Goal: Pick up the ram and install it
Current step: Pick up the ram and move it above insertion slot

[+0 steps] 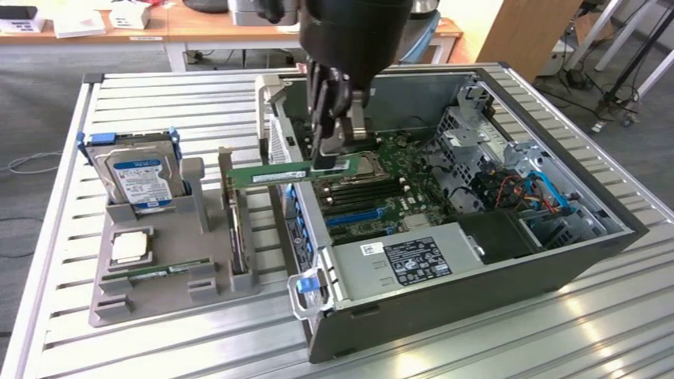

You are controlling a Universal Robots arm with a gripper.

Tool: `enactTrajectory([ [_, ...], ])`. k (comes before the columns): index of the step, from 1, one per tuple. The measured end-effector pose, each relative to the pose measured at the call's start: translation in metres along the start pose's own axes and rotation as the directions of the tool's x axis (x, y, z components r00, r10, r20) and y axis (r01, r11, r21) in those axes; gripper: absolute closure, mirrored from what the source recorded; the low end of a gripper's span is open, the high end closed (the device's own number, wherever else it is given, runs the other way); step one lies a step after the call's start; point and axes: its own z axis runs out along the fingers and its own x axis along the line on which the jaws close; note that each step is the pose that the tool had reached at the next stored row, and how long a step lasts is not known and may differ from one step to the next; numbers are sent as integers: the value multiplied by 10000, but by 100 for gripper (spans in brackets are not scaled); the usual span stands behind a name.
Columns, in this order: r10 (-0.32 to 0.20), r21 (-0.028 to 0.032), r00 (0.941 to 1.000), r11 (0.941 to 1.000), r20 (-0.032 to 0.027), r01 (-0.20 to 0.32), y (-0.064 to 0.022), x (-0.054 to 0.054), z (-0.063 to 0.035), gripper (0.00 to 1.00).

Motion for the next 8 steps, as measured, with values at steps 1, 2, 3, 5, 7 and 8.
enactTrajectory([
  [1,-1,0,10000,10000,-1,1,-42,-1,-2,88],
  [2,-1,-1,10000,10000,-1,1,-86,-3,-5,88],
  [3,0,0,10000,10000,0,0,-132,-4,-6,88],
  [5,-3,0,10000,10000,0,3,-223,-6,-11,88],
  [7,-2,-1,10000,10000,0,2,-312,-9,-15,88],
  [8,-4,-1,10000,10000,0,4,-357,-10,-18,88],
])
